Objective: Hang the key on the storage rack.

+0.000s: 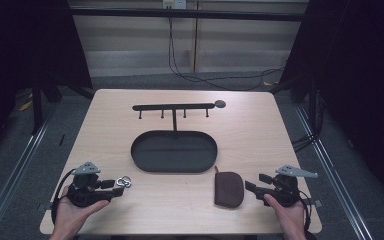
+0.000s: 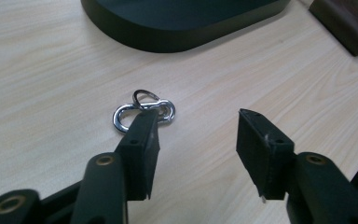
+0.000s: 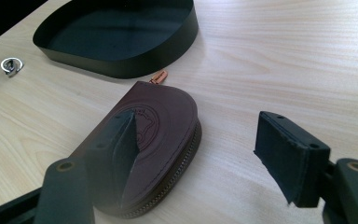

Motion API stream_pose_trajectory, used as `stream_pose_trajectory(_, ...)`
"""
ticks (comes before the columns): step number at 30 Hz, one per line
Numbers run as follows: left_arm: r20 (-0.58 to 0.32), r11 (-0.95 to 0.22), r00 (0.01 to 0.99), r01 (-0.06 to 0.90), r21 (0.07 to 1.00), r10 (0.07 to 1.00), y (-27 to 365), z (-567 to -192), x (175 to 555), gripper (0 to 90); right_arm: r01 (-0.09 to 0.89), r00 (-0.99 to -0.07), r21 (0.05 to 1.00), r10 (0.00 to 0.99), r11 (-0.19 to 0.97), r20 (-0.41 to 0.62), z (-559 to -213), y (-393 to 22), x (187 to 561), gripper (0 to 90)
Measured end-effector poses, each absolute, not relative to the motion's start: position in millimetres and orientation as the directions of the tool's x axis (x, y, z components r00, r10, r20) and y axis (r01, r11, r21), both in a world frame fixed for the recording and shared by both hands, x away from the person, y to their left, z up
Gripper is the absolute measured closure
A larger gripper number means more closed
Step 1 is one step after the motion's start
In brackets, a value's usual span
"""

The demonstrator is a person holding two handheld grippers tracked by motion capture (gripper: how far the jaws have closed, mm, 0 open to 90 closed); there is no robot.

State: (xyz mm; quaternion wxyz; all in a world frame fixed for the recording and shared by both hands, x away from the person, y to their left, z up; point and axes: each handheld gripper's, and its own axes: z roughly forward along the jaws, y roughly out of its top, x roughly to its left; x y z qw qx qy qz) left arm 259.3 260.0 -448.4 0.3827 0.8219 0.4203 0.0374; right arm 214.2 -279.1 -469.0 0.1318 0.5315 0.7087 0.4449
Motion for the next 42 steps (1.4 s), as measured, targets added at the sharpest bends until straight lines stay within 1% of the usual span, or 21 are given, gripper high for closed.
stream_pose_trajectory(1,-0.266,-0.355,0.65,0.66,0.663,0.712,260,-447,261,53.3,0.637,-0.4,0.77,0.871,0.04,0.286,-469,-279,214,29.8)
stream_pose_trajectory(4,-0.247,-0.379,0.66,0.653,0.656,0.709,259,-444,266,57.4,0.641,-0.399,0.766,0.87,0.039,0.29,-469,-279,215,29.8)
stream_pose_trajectory(6,-0.232,-0.394,0.666,0.648,0.652,0.709,258,-443,269,63.4,0.641,-0.396,0.766,0.871,0.036,0.29,-470,-279,214,29.8)
stream_pose_trajectory(10,-0.229,-0.416,0.662,0.663,0.623,0.714,255,-441,276,65.4,0.64,-0.406,0.766,0.871,0.055,0.277,-469,-277,214,30.2)
stream_pose_trajectory(14,-0.219,-0.437,0.665,0.668,0.602,0.714,253,-440,283,65.0,0.644,-0.408,0.762,0.871,0.063,0.274,-470,-276,214,30.2)
stream_pose_trajectory(15,-0.23,-0.439,0.659,0.682,0.585,0.716,252,-440,285,64.4,0.645,-0.409,0.762,0.87,0.063,0.274,-469,-276,214,30.2)
stream_pose_trajectory(17,-0.223,-0.448,0.656,0.686,0.573,0.721,250,-440,290,62.3,0.645,-0.409,0.762,0.869,0.058,0.279,-470,-277,215,30.2)
stream_pose_trajectory(18,-0.235,-0.463,0.662,0.693,0.553,0.712,249,-440,293,59.9,0.646,-0.408,0.761,0.868,0.056,0.282,-470,-277,215,30.2)
stream_pose_trajectory(19,-0.22,-0.466,0.656,0.696,0.547,0.722,248,-440,295,58.7,0.644,-0.41,0.762,0.868,0.058,0.281,-470,-277,215,30.2)
stream_pose_trajectory(21,-0.221,-0.462,0.645,0.707,0.536,0.731,247,-440,296,55.9,0.645,-0.408,0.762,0.869,0.058,0.28,-469,-277,214,30.2)
stream_pose_trajectory(23,-0.216,-0.465,0.638,0.715,0.522,0.739,245,-440,299,56.1,0.645,-0.409,0.762,0.869,0.059,0.279,-469,-277,214,30.2)
stream_pose_trajectory(24,-0.205,-0.479,0.639,0.718,0.505,0.741,242,-438,301,58.6,0.642,-0.409,0.765,0.868,0.055,0.281,-469,-277,214,30.3)
stream_pose_trajectory(25,-0.205,-0.479,0.639,0.718,0.505,0.741,242,-438,301,59.1,0.642,-0.409,0.765,0.868,0.055,0.281,-469,-277,214,30.3)
stream_pose_trajectory(30,-0.165,-0.517,0.645,0.718,0.466,0.746,235,-437,307,59.7,0.645,-0.408,0.763,0.868,0.055,0.283,-469,-277,214,30.6)
stream_pose_trajectory(33,-0.168,-0.518,0.641,0.725,0.454,0.749,234,-436,312,59.6,0.644,-0.409,0.763,0.867,0.053,0.285,-470,-277,214,30.6)
stream_pose_trajectory(37,-0.17,-0.555,0.662,0.72,0.418,0.73,231,-438,319,57.9,0.642,-0.409,0.764,0.868,0.055,0.281,-469,-277,214,31.2)
stream_pose_trajectory(42,-0.187,-0.561,0.656,0.735,0.381,0.731,230,-440,327,59.2,0.647,-0.412,0.76,0.866,0.059,0.283,-470,-277,214,31.2)
